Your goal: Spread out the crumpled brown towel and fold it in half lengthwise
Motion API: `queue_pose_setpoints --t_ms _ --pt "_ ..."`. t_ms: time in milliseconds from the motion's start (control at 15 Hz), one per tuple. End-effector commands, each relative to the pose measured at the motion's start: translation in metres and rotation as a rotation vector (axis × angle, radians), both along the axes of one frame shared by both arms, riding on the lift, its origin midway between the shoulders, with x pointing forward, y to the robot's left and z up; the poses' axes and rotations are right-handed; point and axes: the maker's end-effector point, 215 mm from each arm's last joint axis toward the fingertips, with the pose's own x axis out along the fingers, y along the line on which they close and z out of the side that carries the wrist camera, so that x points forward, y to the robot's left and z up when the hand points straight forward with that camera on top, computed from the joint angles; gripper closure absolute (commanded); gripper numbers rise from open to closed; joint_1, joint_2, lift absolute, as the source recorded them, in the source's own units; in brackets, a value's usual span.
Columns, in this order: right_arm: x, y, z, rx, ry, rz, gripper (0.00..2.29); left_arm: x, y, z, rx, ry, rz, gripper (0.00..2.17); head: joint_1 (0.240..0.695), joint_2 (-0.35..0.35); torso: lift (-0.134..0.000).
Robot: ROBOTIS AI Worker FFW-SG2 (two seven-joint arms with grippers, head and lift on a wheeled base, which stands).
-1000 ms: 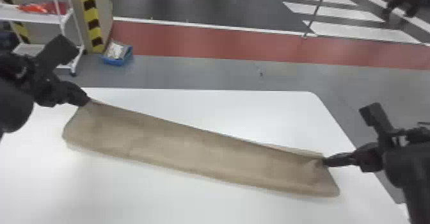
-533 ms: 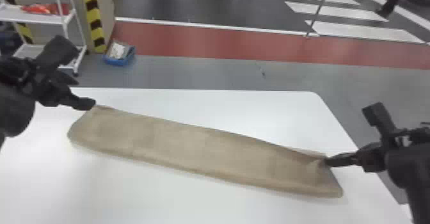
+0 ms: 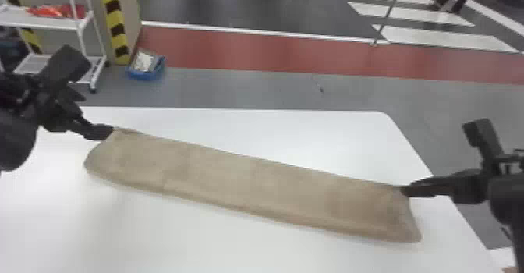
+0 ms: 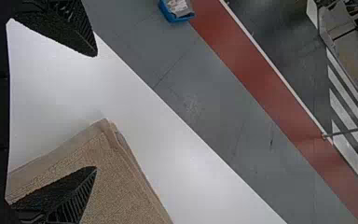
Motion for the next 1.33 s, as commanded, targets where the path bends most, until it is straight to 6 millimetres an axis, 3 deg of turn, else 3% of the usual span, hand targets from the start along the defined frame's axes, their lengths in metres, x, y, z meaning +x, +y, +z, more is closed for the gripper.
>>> queue_pose_setpoints --t_ms 0,333,467,667,1067,1267 --pt "0.000 0.000 0.005 0.013 -0.016 -0.008 0.07 -0.001 -0.001 -0.002 -0.002 -0.001 -0.005 0.01 0.695 -0.207 -0.124" --pt "-0.010 -0.005 0.018 0.028 -0.065 -0.016 0.08 -0.020 0.000 -0.011 -0.165 0.040 0.043 0.04 0.695 -0.211 -0.124" --pt "-0.014 -0.004 0.017 0.023 -0.062 -0.012 0.09 -0.030 0.010 -0.020 -0.259 0.115 0.122 0.12 0.695 -0.213 -0.124" --pt "-0.021 -0.005 0.011 0.022 -0.051 -0.013 0.10 -0.050 0.003 -0.032 -0.410 0.263 0.253 0.21 0.695 -0.212 -0.124" --pt "-0.034 -0.003 0.003 0.012 -0.042 -0.006 0.11 -0.041 -0.022 -0.031 -0.452 0.306 0.319 0.21 0.695 -0.230 -0.124" --pt "-0.040 -0.009 0.003 0.007 -0.043 -0.015 0.11 -0.042 -0.016 -0.053 -0.377 0.329 0.362 0.21 0.695 -0.242 -0.124"
